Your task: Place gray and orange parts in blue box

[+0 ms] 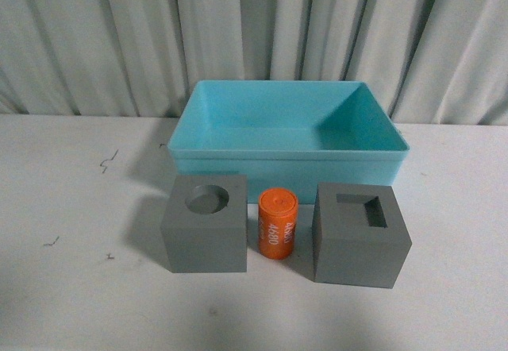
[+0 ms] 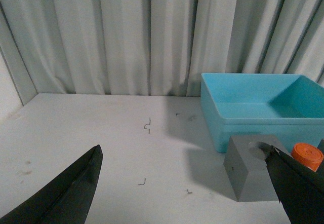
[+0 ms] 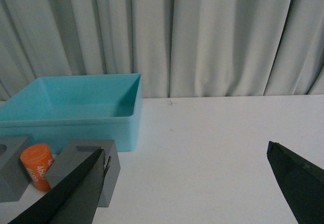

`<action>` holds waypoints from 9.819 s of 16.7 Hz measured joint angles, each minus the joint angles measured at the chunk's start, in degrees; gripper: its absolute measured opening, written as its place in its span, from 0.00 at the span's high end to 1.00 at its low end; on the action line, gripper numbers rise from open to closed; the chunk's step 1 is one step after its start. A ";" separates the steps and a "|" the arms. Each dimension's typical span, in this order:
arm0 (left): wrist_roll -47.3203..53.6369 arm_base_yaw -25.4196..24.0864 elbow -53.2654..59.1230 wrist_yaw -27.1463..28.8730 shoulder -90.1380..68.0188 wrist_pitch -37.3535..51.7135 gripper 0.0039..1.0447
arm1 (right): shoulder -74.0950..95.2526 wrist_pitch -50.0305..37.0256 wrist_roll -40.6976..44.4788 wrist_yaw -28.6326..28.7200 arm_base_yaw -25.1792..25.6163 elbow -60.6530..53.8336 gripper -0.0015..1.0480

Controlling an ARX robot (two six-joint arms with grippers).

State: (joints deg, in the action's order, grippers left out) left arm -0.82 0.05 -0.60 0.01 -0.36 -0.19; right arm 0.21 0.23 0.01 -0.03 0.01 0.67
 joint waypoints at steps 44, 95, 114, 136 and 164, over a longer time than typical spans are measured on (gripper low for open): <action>0.00 0.00 0.00 0.00 0.00 0.00 0.06 | 0.00 0.00 0.00 0.00 0.00 0.02 0.06; 0.00 -0.04 0.00 0.00 0.00 -0.02 0.06 | 111.10 -15.37 -12.48 -0.85 -15.80 49.86 0.20; 0.00 -0.04 0.00 0.00 0.00 -0.02 0.06 | 98.05 -17.44 1.18 -3.28 -5.84 67.56 0.83; 0.00 -0.04 0.00 0.00 0.00 -0.02 0.06 | 131.36 -22.16 -18.49 -9.57 -12.48 85.85 0.83; 0.00 -0.04 0.00 0.00 0.00 -0.02 0.06 | 72.83 -63.25 -1.27 -7.08 -6.58 9.27 0.70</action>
State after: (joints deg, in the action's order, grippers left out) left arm -0.82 0.01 -0.60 0.01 -0.36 -0.21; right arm 73.03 -63.02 -1.26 -7.11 -6.57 9.93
